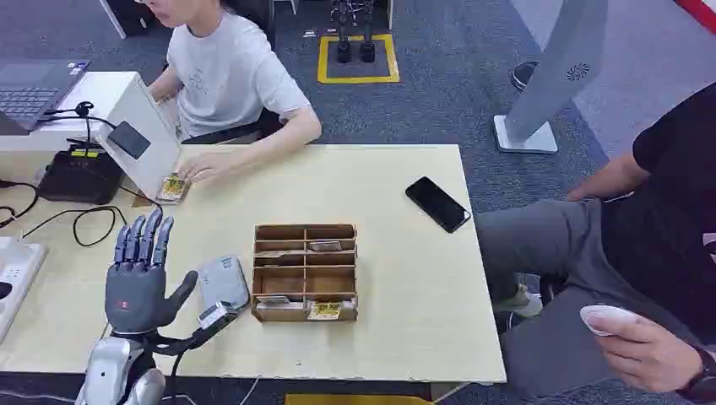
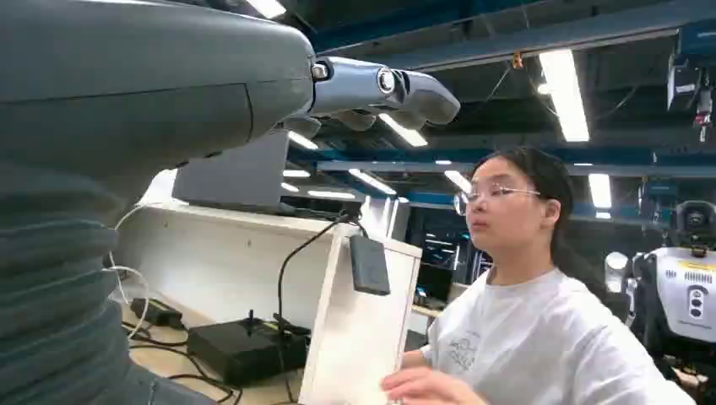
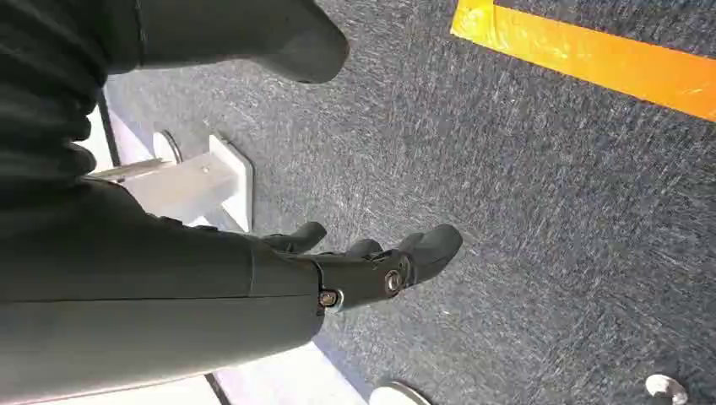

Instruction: Pass the card to the sensor for recognition and then transmit it.

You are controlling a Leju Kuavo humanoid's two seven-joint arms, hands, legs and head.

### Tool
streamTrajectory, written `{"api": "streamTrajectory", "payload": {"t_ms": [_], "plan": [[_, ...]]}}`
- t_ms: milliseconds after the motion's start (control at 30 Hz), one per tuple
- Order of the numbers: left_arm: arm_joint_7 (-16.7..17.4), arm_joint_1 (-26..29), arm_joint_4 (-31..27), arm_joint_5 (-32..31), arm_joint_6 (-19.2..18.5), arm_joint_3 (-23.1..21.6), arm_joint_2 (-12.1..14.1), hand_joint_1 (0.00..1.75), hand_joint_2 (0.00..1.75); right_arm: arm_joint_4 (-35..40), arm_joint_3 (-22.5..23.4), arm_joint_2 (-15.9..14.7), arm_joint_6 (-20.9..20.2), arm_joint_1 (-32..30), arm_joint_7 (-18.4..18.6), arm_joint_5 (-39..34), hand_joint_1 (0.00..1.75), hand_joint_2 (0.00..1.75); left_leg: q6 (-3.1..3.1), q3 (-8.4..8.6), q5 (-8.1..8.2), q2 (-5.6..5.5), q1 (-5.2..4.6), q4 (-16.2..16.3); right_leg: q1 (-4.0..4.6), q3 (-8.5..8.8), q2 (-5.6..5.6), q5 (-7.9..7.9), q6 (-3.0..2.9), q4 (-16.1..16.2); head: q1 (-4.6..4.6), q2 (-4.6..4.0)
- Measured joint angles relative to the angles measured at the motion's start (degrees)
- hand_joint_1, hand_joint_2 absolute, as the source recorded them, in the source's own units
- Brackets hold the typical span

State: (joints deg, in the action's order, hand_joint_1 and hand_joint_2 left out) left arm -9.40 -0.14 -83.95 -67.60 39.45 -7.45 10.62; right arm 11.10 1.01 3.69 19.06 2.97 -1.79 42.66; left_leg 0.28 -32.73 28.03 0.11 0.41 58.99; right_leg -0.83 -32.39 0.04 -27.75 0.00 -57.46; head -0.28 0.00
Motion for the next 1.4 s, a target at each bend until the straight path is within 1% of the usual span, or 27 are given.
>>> {"api": "streamTrajectory", "payload": {"t_ms": [167,200,233,267,300,833,1033,1333,1400], "plan": [[0.4,0.0,0.0,0.0,0.0,0.0,0.0,0.00,1.75,0.0,0.0,0.0,0.0,0.0,0.0,0.0,0.00,1.75,0.00,0.00,0.00,0.00,0.00,0.0,0.00,0.00,0.00,0.00,0.00,0.0,0.00,0.00],[0.4,0.0,0.0,0.0,0.0,0.0,0.0,1.71,1.75,0.0,0.0,0.0,0.0,0.0,0.0,0.0,0.00,1.75,0.00,0.00,0.00,0.00,0.00,0.0,0.00,0.00,0.00,0.00,0.00,0.0,0.00,0.00],[0.4,0.0,0.0,0.0,0.0,0.0,0.0,1.75,1.75,0.0,0.0,0.0,0.0,0.0,0.0,0.0,0.00,1.75,0.00,0.00,0.00,0.00,0.00,0.0,0.00,0.00,0.00,0.00,0.00,0.0,0.02,0.00],[0.4,0.0,0.1,0.0,0.0,0.0,0.1,1.75,1.75,0.0,0.0,0.0,0.0,0.0,0.0,0.0,0.00,1.75,0.00,0.00,0.00,0.00,0.00,0.0,0.00,0.00,0.00,0.00,0.00,0.0,0.02,0.02],[0.4,0.0,0.1,0.0,0.0,0.0,0.2,0.00,1.75,0.0,0.0,0.0,0.0,0.0,0.0,0.0,0.00,1.75,0.00,0.00,0.00,0.00,0.00,0.0,0.00,0.00,0.00,0.00,0.00,0.0,0.00,0.00],[0.9,-0.3,0.5,0.2,0.0,0.0,0.5,0.00,1.75,0.0,0.0,0.0,0.0,0.0,0.0,0.5,0.00,1.75,0.00,0.00,0.00,0.00,0.00,0.0,0.00,0.00,0.00,0.00,0.00,0.0,0.00,0.00],[2.8,-0.5,0.6,-2.5,0.0,0.1,0.9,0.00,1.75,0.0,0.1,0.0,0.0,0.0,0.0,0.8,0.00,1.75,0.00,0.00,0.00,0.00,0.00,0.0,0.00,0.00,0.00,0.00,0.00,0.0,0.00,0.00],[3.6,-0.8,1.1,-2.8,0.0,0.2,1.4,0.00,1.75,0.0,0.6,0.0,0.0,0.0,0.0,0.8,0.00,1.75,0.00,0.00,0.00,0.00,0.00,0.0,0.00,0.00,0.00,0.00,0.00,0.0,0.00,0.00],[4.6,-0.8,1.3,-3.9,0.0,0.4,1.4,0.00,1.75,0.0,0.8,0.1,0.0,0.0,0.0,0.8,0.00,1.75,0.00,0.00,0.00,0.00,0.00,0.0,0.00,0.00,0.00,0.00,0.00,0.0,0.02,0.00]]}}
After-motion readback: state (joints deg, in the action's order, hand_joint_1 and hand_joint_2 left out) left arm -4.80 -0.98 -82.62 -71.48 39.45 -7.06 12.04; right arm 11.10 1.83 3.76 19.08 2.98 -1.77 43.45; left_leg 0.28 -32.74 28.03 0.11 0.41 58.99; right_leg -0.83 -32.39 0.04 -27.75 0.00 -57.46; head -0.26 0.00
